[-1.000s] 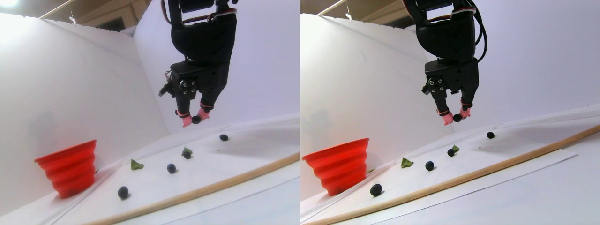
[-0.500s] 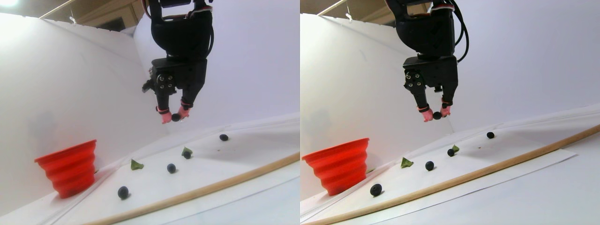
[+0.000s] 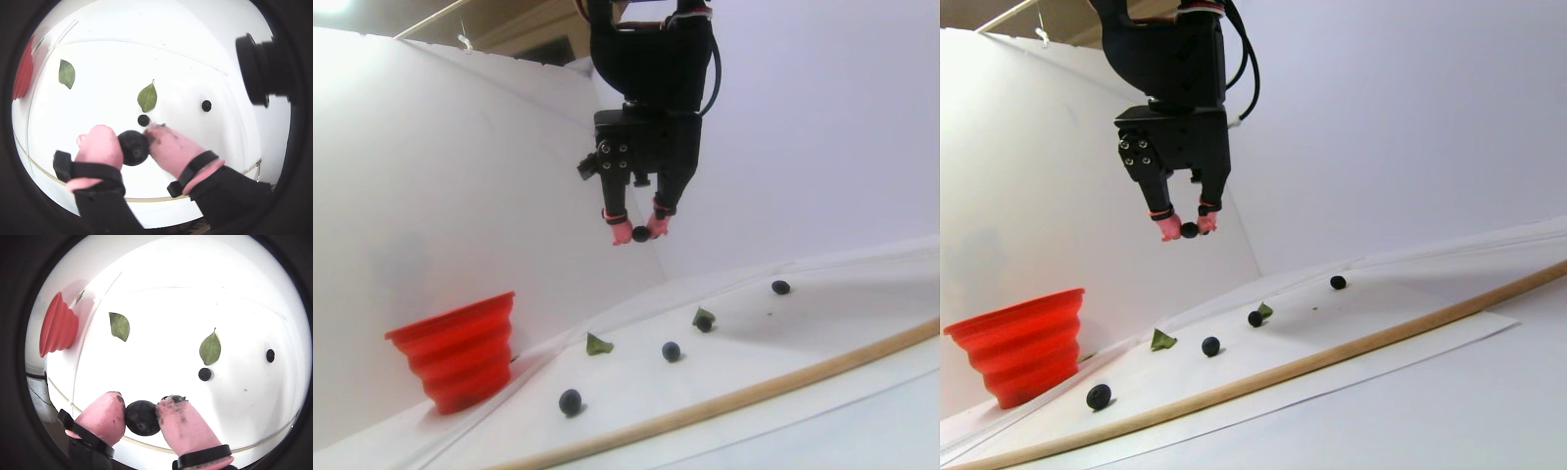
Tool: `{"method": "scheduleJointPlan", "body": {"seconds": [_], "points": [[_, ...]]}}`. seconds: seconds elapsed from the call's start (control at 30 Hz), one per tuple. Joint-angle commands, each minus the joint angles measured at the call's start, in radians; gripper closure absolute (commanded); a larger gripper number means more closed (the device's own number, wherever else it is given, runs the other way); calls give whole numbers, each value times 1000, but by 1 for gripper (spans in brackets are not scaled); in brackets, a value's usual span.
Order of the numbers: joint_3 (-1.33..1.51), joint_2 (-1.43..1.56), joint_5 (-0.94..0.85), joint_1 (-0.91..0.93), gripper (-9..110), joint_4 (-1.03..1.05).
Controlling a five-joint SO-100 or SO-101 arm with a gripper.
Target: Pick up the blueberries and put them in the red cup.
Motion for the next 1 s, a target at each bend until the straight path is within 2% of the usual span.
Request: {"method": "scheduleJointPlan", "body": {"seconds": [0.0, 0.97], "points": [[-18, 132, 21, -72, 90, 3], [-189, 101, 184, -304, 90, 121]]}}
